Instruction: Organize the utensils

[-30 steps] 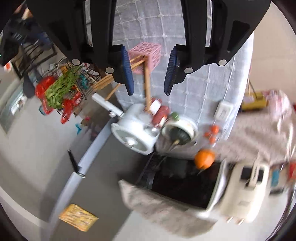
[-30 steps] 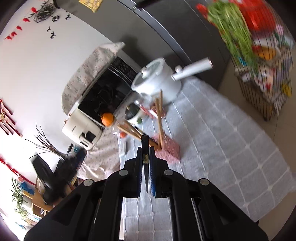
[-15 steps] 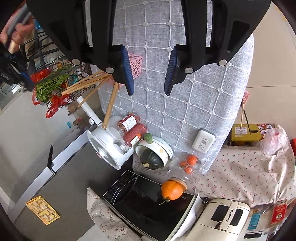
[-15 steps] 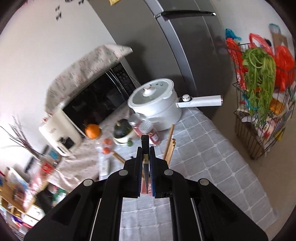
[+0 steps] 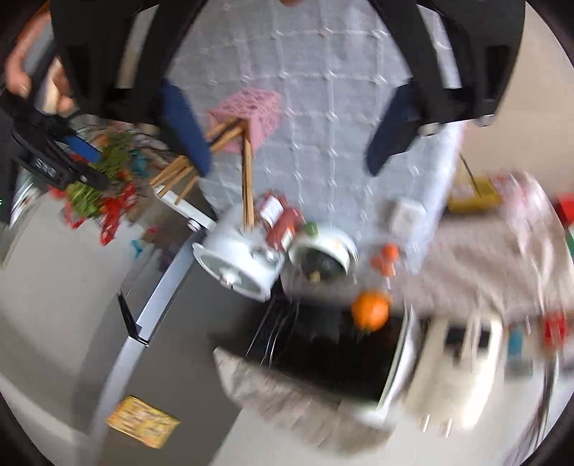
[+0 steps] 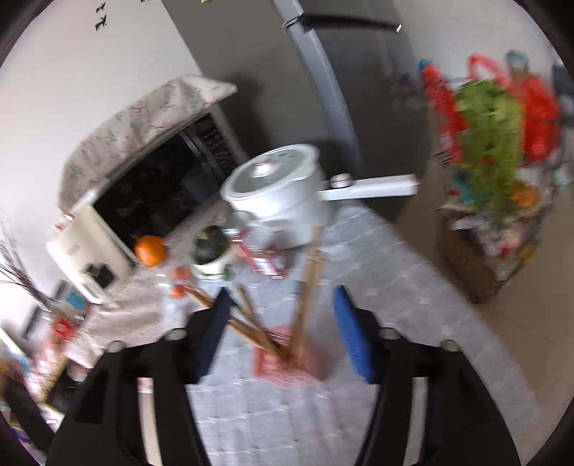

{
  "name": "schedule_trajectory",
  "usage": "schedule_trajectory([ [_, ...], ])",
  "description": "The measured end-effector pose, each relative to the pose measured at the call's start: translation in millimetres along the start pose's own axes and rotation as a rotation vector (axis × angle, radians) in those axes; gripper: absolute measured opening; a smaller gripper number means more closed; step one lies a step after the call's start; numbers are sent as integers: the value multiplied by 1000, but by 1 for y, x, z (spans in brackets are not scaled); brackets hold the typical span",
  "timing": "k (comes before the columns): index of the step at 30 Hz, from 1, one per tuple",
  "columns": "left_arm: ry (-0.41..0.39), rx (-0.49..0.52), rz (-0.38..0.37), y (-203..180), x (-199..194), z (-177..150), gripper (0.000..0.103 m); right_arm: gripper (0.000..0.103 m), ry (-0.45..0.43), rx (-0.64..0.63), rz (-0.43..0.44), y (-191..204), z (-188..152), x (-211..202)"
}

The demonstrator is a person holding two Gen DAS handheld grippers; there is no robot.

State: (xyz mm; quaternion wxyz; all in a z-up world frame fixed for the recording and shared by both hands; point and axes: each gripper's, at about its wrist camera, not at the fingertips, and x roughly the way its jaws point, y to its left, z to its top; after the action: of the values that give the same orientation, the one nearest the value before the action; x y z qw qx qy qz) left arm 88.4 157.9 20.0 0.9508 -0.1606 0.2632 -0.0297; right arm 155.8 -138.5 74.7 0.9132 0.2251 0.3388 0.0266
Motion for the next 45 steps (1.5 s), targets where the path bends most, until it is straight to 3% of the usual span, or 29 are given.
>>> schedule_trajectory([
  [1,-49,57,35,-13,-8,-2,96,82,-24,-10,-30,-3,-9,-10],
  [3,-168,184,108,-45,-24,-11,96,89,-62,-17,-74,-10,-24,-25],
  [6,-280,258,191,-76,-35,-22,96,96,-156,-25,-161,-21,-47,-48],
  [8,-225,250,189,-90,-31,-26,96,96,-225,-21,-231,-31,-62,-61],
  [10,-111,244,143,-97,-20,-30,96,96,-235,-24,-275,-40,-69,-65],
  [12,-67,245,143,-103,-12,-37,96,96,-217,-11,-288,-49,-74,-67],
  [18,-76,276,179,-115,-7,-54,96,96,-176,-52,-366,-61,-81,-66],
  [45,-50,296,190,-117,-1,-62,96,96,-104,-14,-336,-72,-85,-56],
])
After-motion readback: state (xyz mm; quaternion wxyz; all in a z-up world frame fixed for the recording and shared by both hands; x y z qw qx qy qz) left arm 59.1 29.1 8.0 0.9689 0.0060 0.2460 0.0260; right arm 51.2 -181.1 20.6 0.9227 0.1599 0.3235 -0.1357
